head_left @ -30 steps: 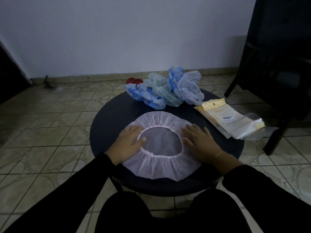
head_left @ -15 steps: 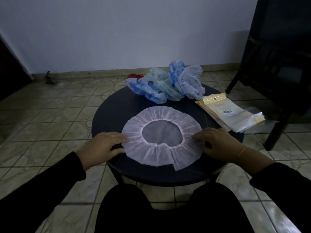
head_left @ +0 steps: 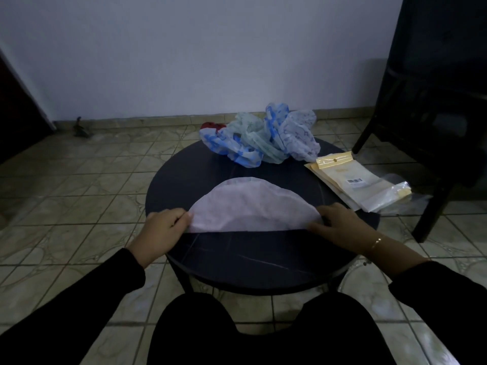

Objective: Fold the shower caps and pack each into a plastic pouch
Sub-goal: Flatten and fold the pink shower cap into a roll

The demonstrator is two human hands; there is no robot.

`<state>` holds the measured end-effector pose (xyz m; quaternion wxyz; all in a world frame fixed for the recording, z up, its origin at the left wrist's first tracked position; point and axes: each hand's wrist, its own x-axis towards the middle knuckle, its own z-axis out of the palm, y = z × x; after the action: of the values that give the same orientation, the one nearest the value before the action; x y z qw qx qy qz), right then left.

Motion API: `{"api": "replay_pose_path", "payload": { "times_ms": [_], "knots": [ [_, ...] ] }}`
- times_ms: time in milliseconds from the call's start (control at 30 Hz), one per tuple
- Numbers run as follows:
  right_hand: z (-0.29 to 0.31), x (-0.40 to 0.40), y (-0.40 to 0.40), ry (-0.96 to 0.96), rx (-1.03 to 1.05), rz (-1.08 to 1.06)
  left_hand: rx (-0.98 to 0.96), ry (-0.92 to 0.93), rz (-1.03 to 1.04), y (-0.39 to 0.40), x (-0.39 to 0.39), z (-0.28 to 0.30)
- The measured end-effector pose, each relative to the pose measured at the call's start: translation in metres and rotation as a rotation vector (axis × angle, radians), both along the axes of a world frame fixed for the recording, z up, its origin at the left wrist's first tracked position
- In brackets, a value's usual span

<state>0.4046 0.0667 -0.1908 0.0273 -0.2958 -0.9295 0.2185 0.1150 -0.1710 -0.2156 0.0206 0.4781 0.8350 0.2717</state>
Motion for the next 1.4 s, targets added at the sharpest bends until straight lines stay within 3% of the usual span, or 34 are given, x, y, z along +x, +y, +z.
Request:
{"api": "replay_pose_path", "payload": {
  "times_ms": [67, 167, 333, 467, 567, 633, 733, 800, 867, 1033, 1400],
  "knots": [
    [0.001, -0.005, -0.001, 0.101, -0.089, -0.102, 0.014, -0.051, 0.06, 0.001, 0.003, -0.002],
    [-0.002, -0.012, -0.002, 0.085, -0.134, -0.222, 0.011, -0.061, 0.133, 0.003, 0.007, -0.005],
    [-0.013, -0.027, 0.0, -0.012, -0.122, -0.373, -0.126, 0.096, 0.207, 0.008, 0.01, -0.006],
    [-0.015, -0.032, -0.006, -0.072, -0.018, -0.452, -0.23, 0.246, 0.273, 0.014, 0.017, -0.002],
    [-0.015, -0.033, -0.016, 0.002, 0.285, -0.475, -0.106, 0.327, 0.32, 0.021, 0.024, 0.006],
    [-0.014, -0.035, -0.022, 0.105, 0.466, -0.4, 0.075, 0.4, 0.207, 0.027, 0.031, 0.011],
    [-0.009, -0.045, -0.033, 0.27, 0.524, -0.062, 0.174, 0.488, -0.211, 0.04, 0.051, 0.018],
    [-0.007, -0.055, -0.039, 0.241, 0.51, 0.131, 0.099, 0.463, -0.402, 0.053, 0.063, 0.015],
    [-0.01, -0.068, -0.039, 0.142, 0.472, 0.211, -0.027, 0.392, -0.454, 0.068, 0.064, 0.006],
    [-0.025, -0.083, -0.023, -0.166, 0.206, 0.117, -0.337, 0.301, -0.371, 0.087, 0.05, -0.011],
    [-0.025, -0.091, -0.016, -0.213, 0.152, 0.042, -0.642, 0.133, -0.24, 0.1, 0.024, 0.002]
  ]
}}
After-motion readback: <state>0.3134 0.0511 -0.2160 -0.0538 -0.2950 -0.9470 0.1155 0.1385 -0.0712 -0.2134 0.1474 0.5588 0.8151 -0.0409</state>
